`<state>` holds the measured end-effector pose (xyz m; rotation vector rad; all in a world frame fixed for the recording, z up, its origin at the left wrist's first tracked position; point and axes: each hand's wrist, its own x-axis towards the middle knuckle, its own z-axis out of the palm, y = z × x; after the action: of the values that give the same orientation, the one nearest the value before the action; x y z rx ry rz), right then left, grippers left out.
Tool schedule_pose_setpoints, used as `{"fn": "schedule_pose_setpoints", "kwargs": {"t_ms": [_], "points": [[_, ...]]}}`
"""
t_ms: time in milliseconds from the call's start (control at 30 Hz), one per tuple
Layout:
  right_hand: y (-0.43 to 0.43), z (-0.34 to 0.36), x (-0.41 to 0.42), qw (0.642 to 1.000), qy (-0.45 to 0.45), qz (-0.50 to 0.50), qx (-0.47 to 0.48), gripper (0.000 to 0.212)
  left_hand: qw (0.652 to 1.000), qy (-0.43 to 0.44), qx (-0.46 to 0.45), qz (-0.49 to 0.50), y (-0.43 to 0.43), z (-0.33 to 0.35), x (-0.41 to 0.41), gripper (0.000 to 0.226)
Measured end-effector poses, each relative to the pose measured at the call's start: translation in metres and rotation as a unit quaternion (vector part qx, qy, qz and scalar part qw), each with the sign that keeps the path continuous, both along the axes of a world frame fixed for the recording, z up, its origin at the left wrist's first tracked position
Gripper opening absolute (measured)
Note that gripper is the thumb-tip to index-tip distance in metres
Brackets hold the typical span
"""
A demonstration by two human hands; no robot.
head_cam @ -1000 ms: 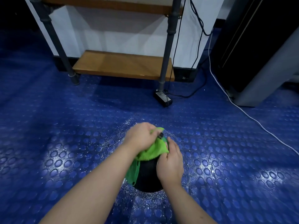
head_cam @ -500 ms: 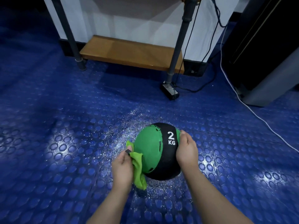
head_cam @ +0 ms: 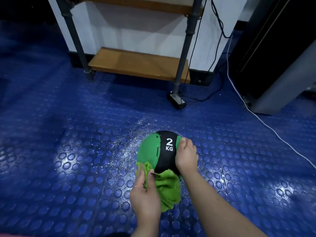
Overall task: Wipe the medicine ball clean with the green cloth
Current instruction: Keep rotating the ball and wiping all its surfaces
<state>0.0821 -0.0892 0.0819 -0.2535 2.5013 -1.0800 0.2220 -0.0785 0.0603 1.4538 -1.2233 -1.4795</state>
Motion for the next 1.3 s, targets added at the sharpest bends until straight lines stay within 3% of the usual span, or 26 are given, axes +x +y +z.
{"fn": "schedule_pose_setpoints", "kwargs": {"t_ms": [67, 167, 333, 667, 733, 833, 933, 1067, 1200, 1300], "points": [[0.001, 0.001, -0.001, 1.0, -0.021, 0.012, 0.006, 0.049, 0.997, 0.016, -0.063, -0.043, 0.0, 0.014, -0.004, 0.043], [0.004, 0.003, -0.002, 0.997, -0.075, 0.024, -0.002, 0.057, 0.975, -0.042, -0.179, -0.126, -0.008, 0.013, -0.005, 0.049], [0.012, 0.007, 0.001, 0.995, -0.085, 0.057, -0.008, 0.06, 0.962, -0.064, -0.212, -0.159, -0.005, -0.004, 0.018, 0.057], [0.0, 0.024, 0.014, 0.993, -0.076, 0.09, 0.027, 0.061, 0.992, -0.061, -0.06, -0.096, -0.002, 0.013, 0.035, 0.049], [0.002, 0.03, 0.009, 0.992, -0.097, 0.075, 0.014, 0.064, 0.997, -0.027, -0.007, -0.072, -0.008, 0.018, 0.039, 0.048], [0.014, 0.036, 0.0, 0.99, -0.119, 0.07, -0.044, 0.064, 0.998, 0.025, -0.005, -0.053, -0.032, 0.028, 0.049, 0.044], [0.031, 0.038, -0.008, 0.981, -0.149, 0.092, -0.084, 0.063, 0.993, 0.0, -0.036, -0.113, -0.064, 0.043, 0.049, 0.044], [0.039, 0.036, -0.005, 0.98, -0.152, 0.119, -0.055, 0.058, 0.951, -0.113, -0.03, -0.287, -0.096, 0.047, 0.036, 0.056], [0.043, 0.031, -0.01, 0.98, -0.164, 0.099, -0.059, 0.055, 0.935, -0.128, -0.017, -0.329, -0.106, 0.044, 0.034, 0.052], [0.05, 0.032, -0.015, 0.977, -0.193, 0.048, -0.077, 0.042, 0.95, -0.082, 0.006, -0.302, -0.102, 0.046, 0.035, 0.045]]}}
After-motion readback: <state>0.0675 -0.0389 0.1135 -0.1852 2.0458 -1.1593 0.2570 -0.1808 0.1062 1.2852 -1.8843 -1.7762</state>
